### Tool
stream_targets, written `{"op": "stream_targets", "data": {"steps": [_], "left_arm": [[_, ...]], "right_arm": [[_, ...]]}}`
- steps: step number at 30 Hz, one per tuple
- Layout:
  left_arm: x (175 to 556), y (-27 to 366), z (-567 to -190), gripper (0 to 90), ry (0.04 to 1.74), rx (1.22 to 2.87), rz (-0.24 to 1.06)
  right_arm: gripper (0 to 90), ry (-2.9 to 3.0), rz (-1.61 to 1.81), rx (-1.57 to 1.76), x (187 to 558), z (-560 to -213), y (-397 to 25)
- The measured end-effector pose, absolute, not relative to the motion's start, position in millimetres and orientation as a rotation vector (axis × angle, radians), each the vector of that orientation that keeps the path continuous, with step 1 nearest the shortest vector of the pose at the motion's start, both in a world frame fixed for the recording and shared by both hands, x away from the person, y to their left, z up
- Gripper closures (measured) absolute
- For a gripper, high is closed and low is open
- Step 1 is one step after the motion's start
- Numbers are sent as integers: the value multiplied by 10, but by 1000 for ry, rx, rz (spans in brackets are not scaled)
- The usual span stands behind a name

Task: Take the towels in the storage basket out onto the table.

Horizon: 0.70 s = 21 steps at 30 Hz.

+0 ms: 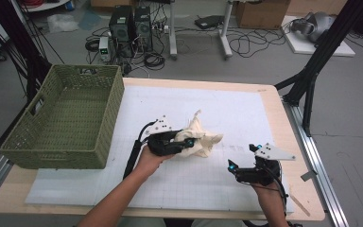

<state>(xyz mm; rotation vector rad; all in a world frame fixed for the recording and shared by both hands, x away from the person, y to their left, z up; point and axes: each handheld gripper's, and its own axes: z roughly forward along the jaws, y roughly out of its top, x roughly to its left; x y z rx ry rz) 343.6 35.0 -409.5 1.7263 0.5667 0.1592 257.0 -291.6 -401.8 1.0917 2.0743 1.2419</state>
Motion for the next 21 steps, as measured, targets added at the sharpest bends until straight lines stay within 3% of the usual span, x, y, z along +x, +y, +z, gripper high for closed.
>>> {"op": "stream_targets", "data": {"steps": [4,7,8,9,11,21], "left_arm": [[3505,380,-4246,637,628,1783,193],[3569,441,-4341,469,742,1827,247],[3581,462,-4354,469,775,1827,269],[3608,535,-4372,334,850,1824,331],[3606,624,-4356,270,884,1804,369],[3356,1108,-4166,208,811,1749,403]], "right_arm": [[30,2075,1235,1096,2575,-4031,-2918],[30,2083,1228,1095,2586,-4049,-2917],[30,2083,1228,1095,2586,-4049,-2917],[30,2087,1222,1097,2583,-4053,-2911],[30,2087,1215,1088,2587,-4059,-2907],[30,2101,1219,1086,2607,-4077,-2875]]}}
